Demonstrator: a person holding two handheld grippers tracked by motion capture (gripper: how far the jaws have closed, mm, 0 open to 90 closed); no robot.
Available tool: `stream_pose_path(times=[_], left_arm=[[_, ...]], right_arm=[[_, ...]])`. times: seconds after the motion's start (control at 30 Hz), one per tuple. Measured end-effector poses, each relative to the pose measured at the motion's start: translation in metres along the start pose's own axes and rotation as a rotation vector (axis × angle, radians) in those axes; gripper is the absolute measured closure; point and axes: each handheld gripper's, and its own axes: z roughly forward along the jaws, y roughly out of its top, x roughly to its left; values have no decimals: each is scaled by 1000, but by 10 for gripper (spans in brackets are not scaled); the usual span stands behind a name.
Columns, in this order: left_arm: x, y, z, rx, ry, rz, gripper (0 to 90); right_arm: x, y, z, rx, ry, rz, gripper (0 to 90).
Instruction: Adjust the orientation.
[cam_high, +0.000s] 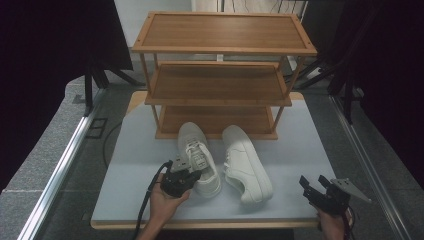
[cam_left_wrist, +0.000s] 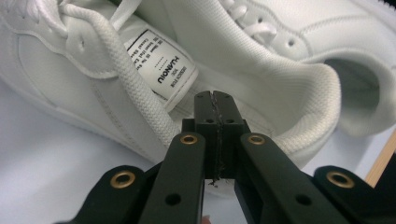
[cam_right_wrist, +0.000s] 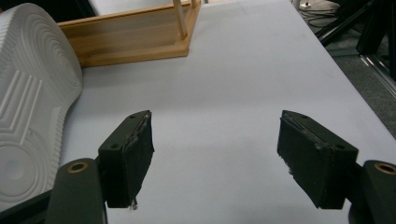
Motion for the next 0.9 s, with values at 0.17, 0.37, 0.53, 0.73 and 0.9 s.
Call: stream_pose_path(times=[0.17,0.37,0.53,0.73,0.9], left_arm=[[5,0,-5,21,10,2,900],[13,-3,-12,45,7,8,900],[32,-11,-28,59,16,-28,900],[48,-17,-38,32,30,-82,900],[51,-18,-44,10,-4,-107,831]], right_arm=[[-2,0,0,1,-11,13,270],[-3,0,0,1,-10,18,271],[-6,0,-1,1,-16,28,271],[-2,2,0,-2,-3,19,270],[6,8,3,-20,28,-24,269]])
